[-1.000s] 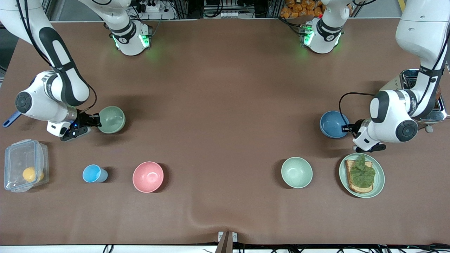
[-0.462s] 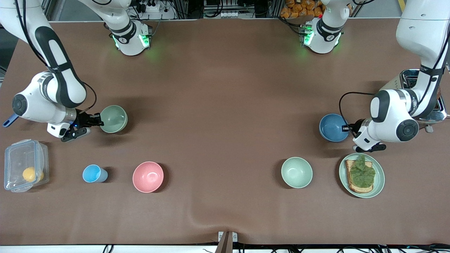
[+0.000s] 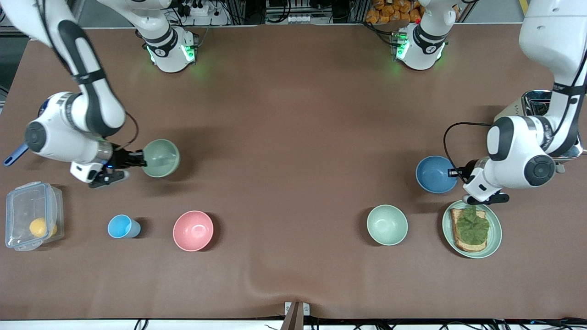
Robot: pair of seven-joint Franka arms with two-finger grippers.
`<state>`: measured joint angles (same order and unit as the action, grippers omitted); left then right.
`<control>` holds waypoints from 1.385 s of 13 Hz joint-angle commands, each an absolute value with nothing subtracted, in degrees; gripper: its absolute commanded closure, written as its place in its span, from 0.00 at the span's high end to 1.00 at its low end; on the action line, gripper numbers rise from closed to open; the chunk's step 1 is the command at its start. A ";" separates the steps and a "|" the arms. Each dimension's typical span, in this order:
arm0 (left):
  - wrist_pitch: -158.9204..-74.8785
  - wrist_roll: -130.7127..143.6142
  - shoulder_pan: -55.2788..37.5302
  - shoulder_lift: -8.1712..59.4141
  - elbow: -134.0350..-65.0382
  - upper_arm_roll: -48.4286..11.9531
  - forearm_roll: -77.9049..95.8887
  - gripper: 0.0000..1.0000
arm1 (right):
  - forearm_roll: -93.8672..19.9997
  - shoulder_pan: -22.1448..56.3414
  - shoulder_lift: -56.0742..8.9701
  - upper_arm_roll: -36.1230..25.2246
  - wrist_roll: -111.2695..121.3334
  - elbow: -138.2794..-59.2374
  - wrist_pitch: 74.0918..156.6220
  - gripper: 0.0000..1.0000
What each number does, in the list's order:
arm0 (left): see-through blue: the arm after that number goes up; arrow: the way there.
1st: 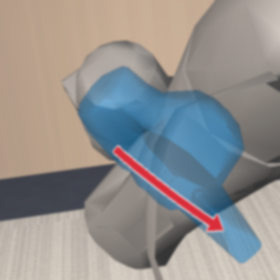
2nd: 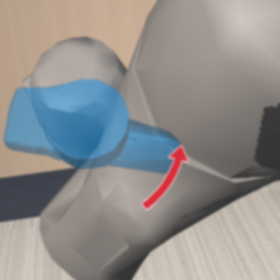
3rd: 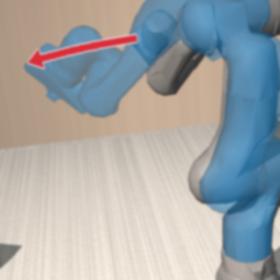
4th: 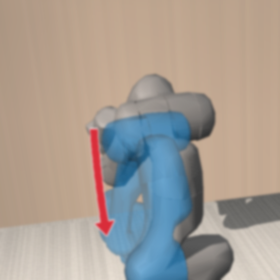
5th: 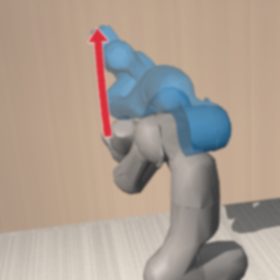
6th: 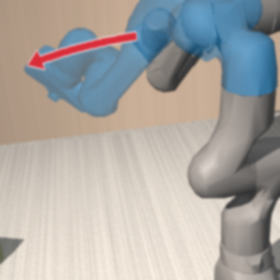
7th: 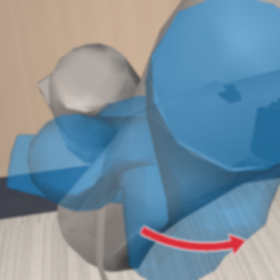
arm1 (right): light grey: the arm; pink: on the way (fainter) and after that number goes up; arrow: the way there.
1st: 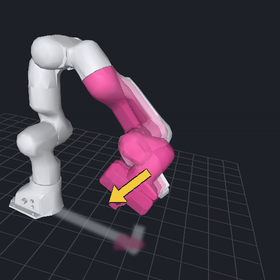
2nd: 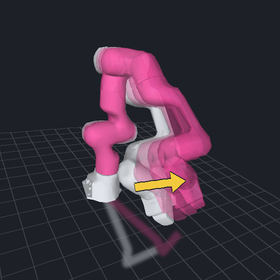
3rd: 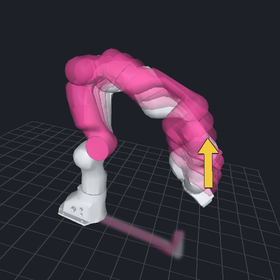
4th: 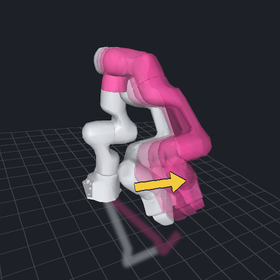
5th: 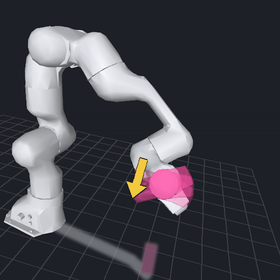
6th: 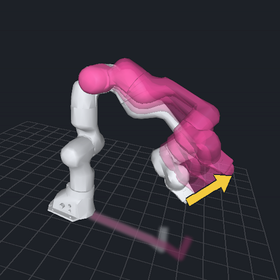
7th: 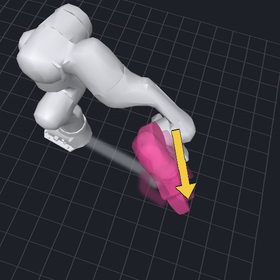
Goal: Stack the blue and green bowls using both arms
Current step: 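Carry the green bowl with the right gripper to the table middle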
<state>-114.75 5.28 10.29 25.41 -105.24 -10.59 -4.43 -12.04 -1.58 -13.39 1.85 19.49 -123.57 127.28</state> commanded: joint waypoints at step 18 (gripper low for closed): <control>-101.78 14.68 5.97 24.35 -89.30 -15.21 -0.88 0.00 | -12.57 38.30 -19.06 1.49 -47.61 -119.27 142.79 0.00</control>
